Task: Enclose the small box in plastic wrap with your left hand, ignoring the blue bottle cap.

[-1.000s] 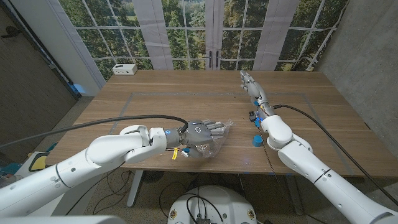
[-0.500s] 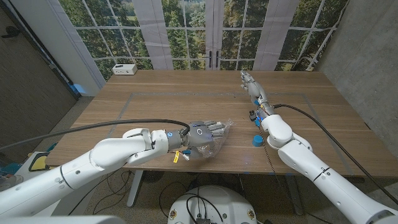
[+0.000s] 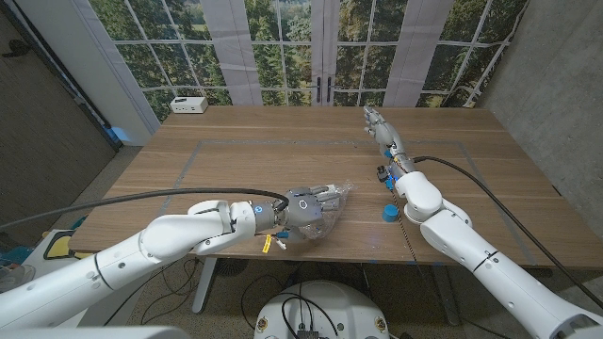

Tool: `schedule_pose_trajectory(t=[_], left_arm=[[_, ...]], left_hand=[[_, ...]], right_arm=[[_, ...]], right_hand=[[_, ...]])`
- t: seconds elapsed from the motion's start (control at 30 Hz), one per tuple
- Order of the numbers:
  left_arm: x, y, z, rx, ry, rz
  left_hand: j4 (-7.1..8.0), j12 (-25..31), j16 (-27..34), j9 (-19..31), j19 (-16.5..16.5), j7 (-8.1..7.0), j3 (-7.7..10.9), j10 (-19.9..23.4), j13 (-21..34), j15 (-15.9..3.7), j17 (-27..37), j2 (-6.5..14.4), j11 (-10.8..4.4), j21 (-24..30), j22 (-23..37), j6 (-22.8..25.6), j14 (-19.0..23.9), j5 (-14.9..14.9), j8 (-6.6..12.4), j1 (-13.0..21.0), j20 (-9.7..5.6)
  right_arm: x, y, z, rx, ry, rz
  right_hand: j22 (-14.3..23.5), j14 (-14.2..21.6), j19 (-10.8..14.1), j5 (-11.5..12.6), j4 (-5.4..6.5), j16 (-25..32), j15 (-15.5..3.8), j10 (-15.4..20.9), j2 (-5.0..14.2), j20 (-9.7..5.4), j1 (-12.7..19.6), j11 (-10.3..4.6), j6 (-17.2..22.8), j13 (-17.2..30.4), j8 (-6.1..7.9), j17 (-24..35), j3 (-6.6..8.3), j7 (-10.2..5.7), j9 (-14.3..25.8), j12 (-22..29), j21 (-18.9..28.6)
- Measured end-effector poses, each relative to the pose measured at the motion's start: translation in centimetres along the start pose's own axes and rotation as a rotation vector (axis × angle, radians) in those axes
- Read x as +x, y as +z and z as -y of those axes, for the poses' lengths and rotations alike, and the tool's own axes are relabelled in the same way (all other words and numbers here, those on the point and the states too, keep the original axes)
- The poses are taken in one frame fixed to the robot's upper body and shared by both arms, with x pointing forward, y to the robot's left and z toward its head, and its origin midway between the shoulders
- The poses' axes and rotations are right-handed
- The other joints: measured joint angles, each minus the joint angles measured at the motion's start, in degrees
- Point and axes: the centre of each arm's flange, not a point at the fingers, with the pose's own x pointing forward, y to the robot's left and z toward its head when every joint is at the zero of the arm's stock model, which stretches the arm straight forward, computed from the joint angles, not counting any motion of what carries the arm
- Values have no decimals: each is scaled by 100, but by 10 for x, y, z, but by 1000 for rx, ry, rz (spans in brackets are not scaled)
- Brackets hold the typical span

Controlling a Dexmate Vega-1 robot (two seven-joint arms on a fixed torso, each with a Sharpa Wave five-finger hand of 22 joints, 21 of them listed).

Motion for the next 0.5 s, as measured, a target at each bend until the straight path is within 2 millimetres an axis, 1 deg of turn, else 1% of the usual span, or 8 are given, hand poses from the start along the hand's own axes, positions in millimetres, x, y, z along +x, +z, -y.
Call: schedule_pose_trajectory(t=[0.1,0.2,0.23,0.27,0.3,0.4,0.5], left_arm=[[0,1,2,9,9,-5],[0,3,5,19,21,-16],[0,3,5,19,21,-16],[0,4,7,29,35,-24],[0,4,8,30,37,-26],[-1,4,9,41,59,-39],[-2,4,10,44,93,-54]], left_hand=[[0,26,0,6,136,30,0,184,-13,-89,0,147,-97,0,0,379,153,0,99,198,-54],[0,66,0,36,294,167,0,493,-15,-200,0,337,-159,0,0,886,327,-85,249,502,-90],[0,85,0,45,342,209,0,598,-15,-254,0,409,-202,0,0,1056,417,-126,296,584,-132],[0,88,0,44,404,242,0,686,-15,-305,0,429,-230,0,0,1172,468,-153,318,662,-156],[0,88,0,44,435,270,0,746,-15,-335,0,463,-252,4,0,1247,498,-159,341,697,-167],[0,111,0,45,472,327,0,899,-15,-334,0,525,-281,26,0,1300,624,-161,356,759,-206],[13,111,22,78,504,353,-14,957,-15,-334,0,562,-261,26,0,1320,683,-201,356,797,-237]], right_arm=[[1,0,-1,0,2,0],[2,1,-2,-1,3,2],[3,1,-2,-2,4,3],[3,1,-2,-2,4,2],[3,2,-2,-3,4,4],[4,2,-2,-5,5,5],[4,3,-3,-8,5,5]], right_hand=[[0,0,0,0,0,0,0,0,0,0,0,0,0,0,0,0,0,0,0,0,0],[0,0,0,0,0,0,0,0,0,0,0,0,0,0,0,0,0,0,0,0,0],[0,0,0,0,0,0,0,0,0,0,0,0,0,0,0,0,0,0,0,0,0],[0,0,0,0,0,0,0,0,0,0,0,0,0,0,0,0,0,0,0,0,0],[0,0,0,0,0,0,0,0,0,0,0,0,0,0,0,0,0,0,0,0,0],[0,0,0,0,0,0,0,0,0,0,0,0,0,0,0,0,0,0,0,0,0],[1,0,0,0,0,0,0,0,0,0,0,0,0,0,0,0,0,0,0,0,0]])
